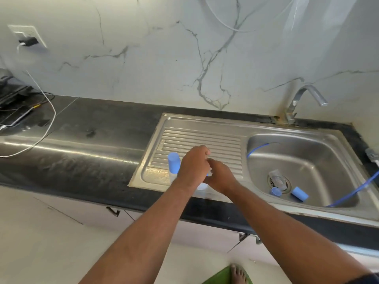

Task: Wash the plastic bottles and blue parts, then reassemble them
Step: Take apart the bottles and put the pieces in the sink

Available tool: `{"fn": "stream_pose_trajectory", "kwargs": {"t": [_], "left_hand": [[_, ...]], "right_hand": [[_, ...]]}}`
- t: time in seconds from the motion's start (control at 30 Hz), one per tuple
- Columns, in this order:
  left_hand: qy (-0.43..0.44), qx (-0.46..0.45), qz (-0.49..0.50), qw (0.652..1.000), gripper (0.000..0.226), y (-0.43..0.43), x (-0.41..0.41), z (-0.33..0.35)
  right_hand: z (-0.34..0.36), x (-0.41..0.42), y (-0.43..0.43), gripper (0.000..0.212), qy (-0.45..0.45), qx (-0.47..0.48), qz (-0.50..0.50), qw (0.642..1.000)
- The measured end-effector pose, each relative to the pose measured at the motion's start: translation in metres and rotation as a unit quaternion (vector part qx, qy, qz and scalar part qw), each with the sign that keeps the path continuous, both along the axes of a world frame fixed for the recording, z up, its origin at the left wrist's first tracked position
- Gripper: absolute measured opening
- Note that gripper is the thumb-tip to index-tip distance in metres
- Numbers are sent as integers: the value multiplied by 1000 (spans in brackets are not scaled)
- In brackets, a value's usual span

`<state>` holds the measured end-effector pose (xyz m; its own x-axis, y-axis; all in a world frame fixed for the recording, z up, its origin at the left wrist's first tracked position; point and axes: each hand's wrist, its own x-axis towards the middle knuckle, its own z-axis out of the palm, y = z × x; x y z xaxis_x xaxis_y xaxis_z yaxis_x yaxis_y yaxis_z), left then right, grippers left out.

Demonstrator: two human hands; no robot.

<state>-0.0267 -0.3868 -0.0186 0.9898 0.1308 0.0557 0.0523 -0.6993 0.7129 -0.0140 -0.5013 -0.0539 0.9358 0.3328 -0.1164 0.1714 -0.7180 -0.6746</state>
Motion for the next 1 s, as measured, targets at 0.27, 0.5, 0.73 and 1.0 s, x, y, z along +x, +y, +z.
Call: {"fn": "stream_pose_trajectory", "kwargs": {"t": [0.27,0.5,0.73,1.0], "left_hand": [[-23,-92,-2,995,29,4,4,-27],[89,-141,-205,964,54,-48,22,-33],[63,-80,-182,978,36,-157,59,-25],[37,16,-240,970,40,-255,107,-29]], "right_hand": [[-1,11,-28,45,18,38,-98,994],[19,25,-110,40,29,63,-172,983],[38,53,-191,29,60,71,-178,980],[34,104,-272,53,-23,-116,-218,969]]}}
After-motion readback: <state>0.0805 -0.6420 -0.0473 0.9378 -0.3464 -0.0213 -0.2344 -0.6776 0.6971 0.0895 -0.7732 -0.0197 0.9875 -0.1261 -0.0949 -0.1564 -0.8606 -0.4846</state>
